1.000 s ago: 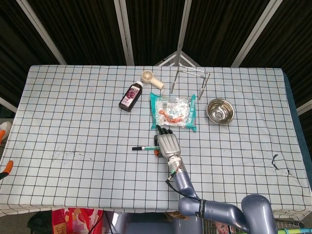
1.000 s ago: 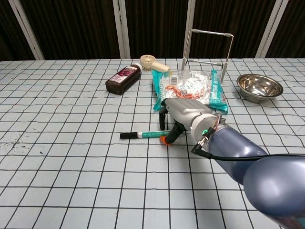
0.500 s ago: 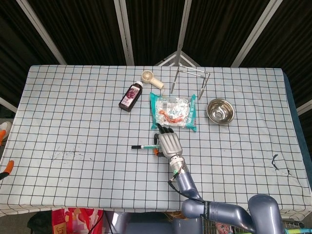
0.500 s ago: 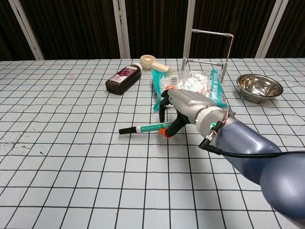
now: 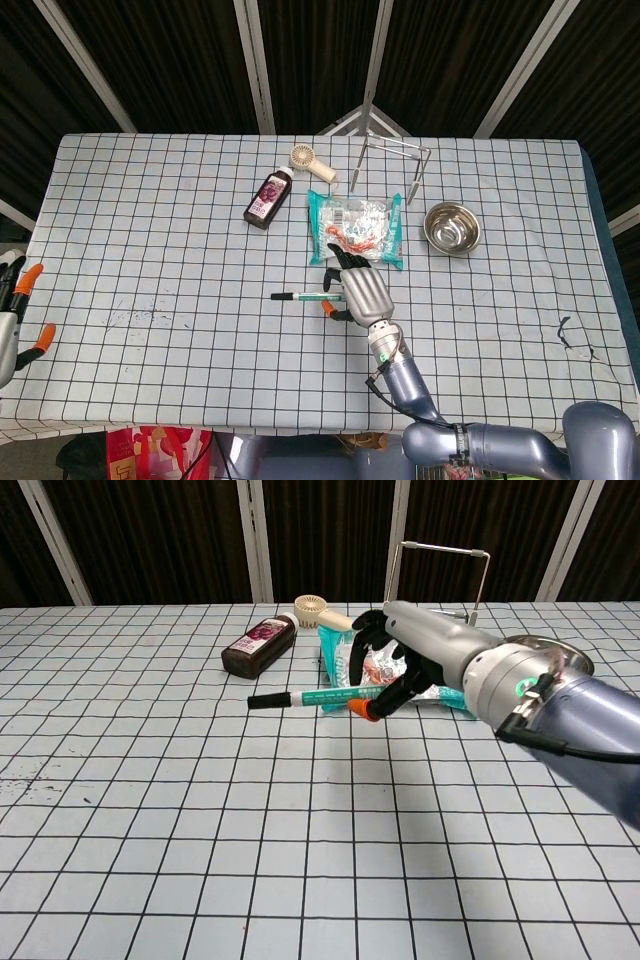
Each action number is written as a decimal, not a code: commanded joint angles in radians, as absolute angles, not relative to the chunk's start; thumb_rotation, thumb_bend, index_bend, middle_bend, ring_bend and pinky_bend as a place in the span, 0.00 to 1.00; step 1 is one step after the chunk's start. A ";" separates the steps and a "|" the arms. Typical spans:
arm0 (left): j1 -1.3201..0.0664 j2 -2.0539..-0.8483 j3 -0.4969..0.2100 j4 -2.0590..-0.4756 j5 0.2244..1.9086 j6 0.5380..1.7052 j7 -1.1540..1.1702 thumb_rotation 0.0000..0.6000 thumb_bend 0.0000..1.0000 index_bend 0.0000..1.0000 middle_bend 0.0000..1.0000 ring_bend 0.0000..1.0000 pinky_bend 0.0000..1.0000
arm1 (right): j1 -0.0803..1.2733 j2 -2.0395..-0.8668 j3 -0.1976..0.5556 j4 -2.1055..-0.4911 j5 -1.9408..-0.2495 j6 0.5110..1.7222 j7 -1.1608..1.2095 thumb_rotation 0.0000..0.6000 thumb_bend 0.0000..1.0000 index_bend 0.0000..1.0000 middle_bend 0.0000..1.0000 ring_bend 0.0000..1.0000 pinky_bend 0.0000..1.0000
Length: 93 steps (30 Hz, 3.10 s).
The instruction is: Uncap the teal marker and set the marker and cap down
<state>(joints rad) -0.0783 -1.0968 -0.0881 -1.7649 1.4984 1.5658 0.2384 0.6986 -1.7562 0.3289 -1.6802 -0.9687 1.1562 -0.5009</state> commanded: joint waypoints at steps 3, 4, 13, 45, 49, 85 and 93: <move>-0.106 -1.140 -0.093 -1.813 1.547 1.568 0.262 1.00 0.44 0.15 0.00 0.00 0.00 | 0.661 -1.640 0.350 -1.885 -0.970 1.224 -0.530 1.00 0.48 0.76 0.10 0.18 0.19; -0.112 -1.153 -0.096 -1.824 1.561 1.571 0.255 1.00 0.43 0.17 0.00 0.00 0.00 | 0.659 -1.628 0.356 -1.915 -0.962 1.235 -0.540 1.00 0.48 0.76 0.10 0.18 0.19; -0.155 -1.244 -0.104 -1.874 1.636 1.563 0.329 1.00 0.43 0.24 0.00 0.00 0.00 | 0.703 -1.596 0.422 -2.078 -0.869 1.335 -0.691 1.00 0.48 0.76 0.10 0.18 0.19; -0.252 -1.474 -0.178 -1.801 1.674 1.562 0.392 1.00 0.43 0.39 0.11 0.00 0.00 | 0.870 -1.713 0.455 -2.046 -0.799 1.388 -0.701 1.00 0.50 0.77 0.10 0.18 0.19; -0.285 -1.533 -0.190 -1.768 1.708 1.563 0.387 1.00 0.43 0.41 0.12 0.00 0.00 | 0.883 -1.719 0.456 -2.046 -0.800 1.385 -0.696 1.00 0.50 0.78 0.10 0.18 0.19; -0.388 -1.728 -0.217 -1.644 1.717 1.549 0.440 1.00 0.43 0.48 0.16 0.00 0.00 | 0.883 -1.686 0.425 -2.063 -0.800 1.402 -0.641 1.00 0.50 0.78 0.10 0.18 0.19; -0.405 -1.750 -0.216 -1.619 1.719 1.548 0.440 1.00 0.44 0.52 0.18 0.00 0.00 | 0.878 -1.678 0.419 -2.059 -0.800 1.399 -0.626 1.00 0.50 0.78 0.10 0.18 0.19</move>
